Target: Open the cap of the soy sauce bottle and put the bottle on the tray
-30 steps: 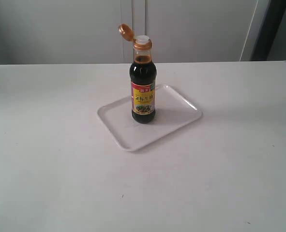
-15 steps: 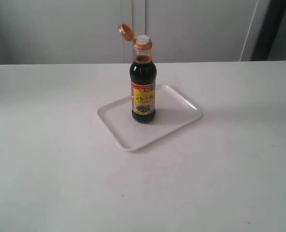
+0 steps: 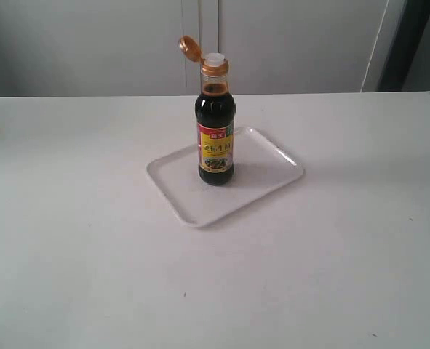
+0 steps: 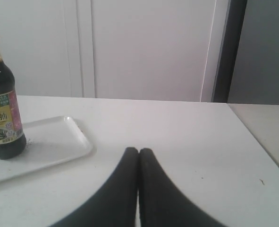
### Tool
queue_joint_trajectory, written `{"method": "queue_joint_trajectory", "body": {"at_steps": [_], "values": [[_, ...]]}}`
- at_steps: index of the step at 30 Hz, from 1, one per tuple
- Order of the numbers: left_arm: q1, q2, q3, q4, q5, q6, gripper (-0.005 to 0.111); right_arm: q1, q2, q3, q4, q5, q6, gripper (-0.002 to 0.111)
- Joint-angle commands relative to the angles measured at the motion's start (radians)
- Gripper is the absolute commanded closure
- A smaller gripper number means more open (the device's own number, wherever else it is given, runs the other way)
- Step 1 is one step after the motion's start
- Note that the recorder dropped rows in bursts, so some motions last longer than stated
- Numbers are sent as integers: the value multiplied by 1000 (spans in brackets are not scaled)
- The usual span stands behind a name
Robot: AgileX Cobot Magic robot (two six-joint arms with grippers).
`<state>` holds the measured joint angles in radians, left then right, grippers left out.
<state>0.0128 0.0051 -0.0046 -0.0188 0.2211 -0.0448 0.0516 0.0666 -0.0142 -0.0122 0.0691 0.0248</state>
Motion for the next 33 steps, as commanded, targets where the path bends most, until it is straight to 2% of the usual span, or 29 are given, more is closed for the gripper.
{"method": "queue_joint_trajectory", "body": {"at_steps": [1, 8, 13, 33], "values": [[2, -5, 5, -11, 3, 0, 107, -3, -67, 14, -10, 63, 6, 108], [2, -5, 5, -11, 4, 0, 107, -3, -67, 14, -10, 129, -2, 108], [2, -5, 5, -11, 4, 0, 107, -3, -67, 14, -29, 271, -5, 108], [2, -5, 5, -11, 4, -2, 107, -3, -67, 14, -25, 273, -1, 108]]}}
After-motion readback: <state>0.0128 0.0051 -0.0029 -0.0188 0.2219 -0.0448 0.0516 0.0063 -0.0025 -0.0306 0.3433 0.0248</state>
